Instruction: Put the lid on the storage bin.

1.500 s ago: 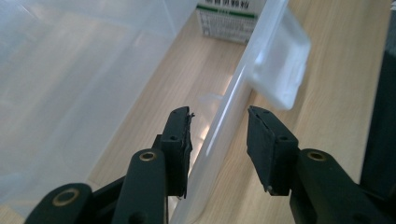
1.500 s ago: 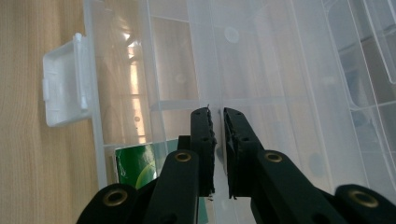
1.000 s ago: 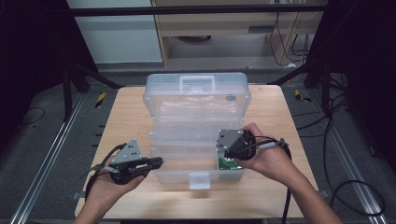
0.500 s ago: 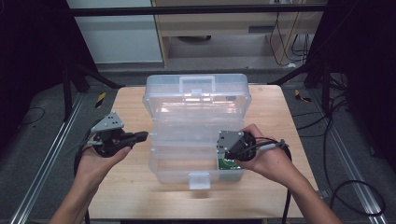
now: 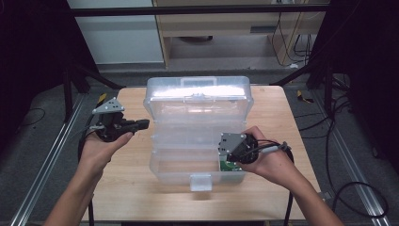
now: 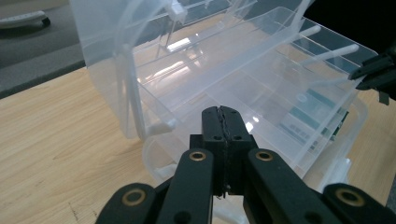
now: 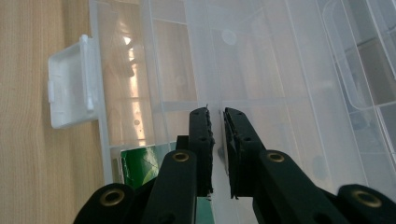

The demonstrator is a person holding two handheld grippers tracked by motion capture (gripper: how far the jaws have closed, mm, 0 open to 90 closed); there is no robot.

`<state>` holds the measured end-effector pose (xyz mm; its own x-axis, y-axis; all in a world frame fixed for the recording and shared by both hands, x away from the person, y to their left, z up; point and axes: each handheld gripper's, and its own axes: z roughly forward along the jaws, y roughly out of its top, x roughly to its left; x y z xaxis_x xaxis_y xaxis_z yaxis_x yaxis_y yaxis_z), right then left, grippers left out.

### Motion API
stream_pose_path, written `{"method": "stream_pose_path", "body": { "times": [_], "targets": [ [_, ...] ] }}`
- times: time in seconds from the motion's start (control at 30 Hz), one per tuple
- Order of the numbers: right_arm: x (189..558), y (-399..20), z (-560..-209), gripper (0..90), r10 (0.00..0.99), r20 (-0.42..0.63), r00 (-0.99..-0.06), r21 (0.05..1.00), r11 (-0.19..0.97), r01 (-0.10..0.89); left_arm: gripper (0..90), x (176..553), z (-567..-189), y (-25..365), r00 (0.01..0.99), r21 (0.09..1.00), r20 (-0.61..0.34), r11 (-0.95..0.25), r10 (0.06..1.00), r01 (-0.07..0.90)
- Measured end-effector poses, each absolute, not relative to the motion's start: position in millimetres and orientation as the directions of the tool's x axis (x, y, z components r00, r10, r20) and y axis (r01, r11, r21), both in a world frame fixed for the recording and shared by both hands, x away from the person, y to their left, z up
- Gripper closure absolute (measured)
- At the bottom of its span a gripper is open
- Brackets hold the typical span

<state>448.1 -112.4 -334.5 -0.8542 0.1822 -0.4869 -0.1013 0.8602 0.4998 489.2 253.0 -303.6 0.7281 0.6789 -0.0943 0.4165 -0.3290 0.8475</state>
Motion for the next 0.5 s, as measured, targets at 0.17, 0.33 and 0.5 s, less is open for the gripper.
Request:
{"method": "stream_pose_path", "body": {
  "times": [0.17, 0.33, 0.5],
  "targets": [
    [447.5, -112.1, -334.9, 81.6, 0.183, -0.487, -0.854, 0.499, 0.861, -0.101, 90.0, 495.5, -304.7, 254.1, 0.72, 0.844, -0.107, -0.32, 0.686, 0.431],
    [447.0, -112.5, -335.6, 81.5, 0.183, -0.489, -0.853, 0.501, 0.86, -0.102, 90.0, 497.6, -302.0, 252.4, 0.717, 0.848, -0.111, -0.311, 0.688, 0.43],
    [446.6, -112.9, -336.0, 81.5, 0.182, -0.487, -0.854, 0.501, 0.859, -0.103, 90.0, 499.7, -300.7, 249.8, 0.716, 0.847, -0.113, -0.31, 0.689, 0.431]
  ]
}}
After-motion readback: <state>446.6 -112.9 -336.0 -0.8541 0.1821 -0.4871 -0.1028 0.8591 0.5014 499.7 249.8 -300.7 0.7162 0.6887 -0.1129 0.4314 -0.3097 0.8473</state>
